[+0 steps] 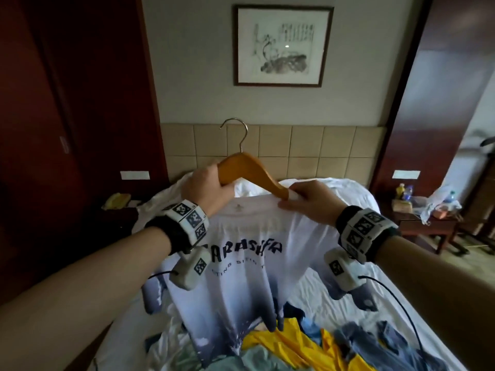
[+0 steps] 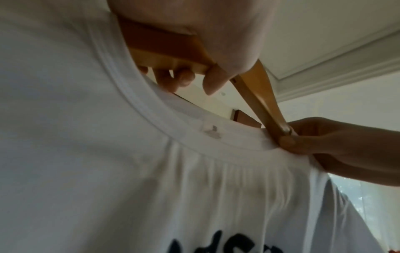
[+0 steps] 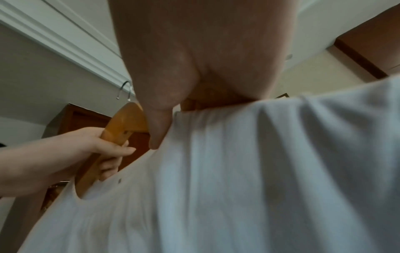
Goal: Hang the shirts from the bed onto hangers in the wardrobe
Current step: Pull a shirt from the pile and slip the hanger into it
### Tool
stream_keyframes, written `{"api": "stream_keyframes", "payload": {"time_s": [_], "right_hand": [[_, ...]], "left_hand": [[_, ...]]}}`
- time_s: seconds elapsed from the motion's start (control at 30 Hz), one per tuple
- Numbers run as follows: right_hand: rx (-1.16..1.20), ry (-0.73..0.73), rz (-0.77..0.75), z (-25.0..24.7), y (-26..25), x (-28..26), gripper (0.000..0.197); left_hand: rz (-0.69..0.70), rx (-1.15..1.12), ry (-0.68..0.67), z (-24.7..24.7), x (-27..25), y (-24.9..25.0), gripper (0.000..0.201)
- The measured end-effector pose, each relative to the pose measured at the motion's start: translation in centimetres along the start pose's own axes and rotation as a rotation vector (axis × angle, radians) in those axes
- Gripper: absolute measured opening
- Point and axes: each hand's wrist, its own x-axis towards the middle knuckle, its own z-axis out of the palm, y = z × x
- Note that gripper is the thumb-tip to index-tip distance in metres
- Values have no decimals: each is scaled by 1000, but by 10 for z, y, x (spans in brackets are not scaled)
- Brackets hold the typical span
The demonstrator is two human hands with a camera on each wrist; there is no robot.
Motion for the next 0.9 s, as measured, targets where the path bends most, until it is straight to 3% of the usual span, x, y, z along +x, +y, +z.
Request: {"api": "stream_keyframes", "payload": {"time_s": [0.23,0.47,0.63,0.73,0.8,0.9], "right_hand": [[-81,-69,2,-8,10,-15,34],[-39,-122,258,1,60,-43,30],[-161,-230,432,15,96,-72,23],[-25,-142,452,24,108,-78,19],[-6,-172,443,36,107,-83,13],[-198,-298,448,52,109,-86,35]], "left_hand": [[-32,11,6,-2,8,3,28],[-76,57,-15,-8,11,-4,30],[-140,45,22,-16,15,-11,31],[-151,39,39,-14,20,-16,39],[-160,31,43,-12,22,-18,41],[-160,36,30,-10,21,-16,42]]}}
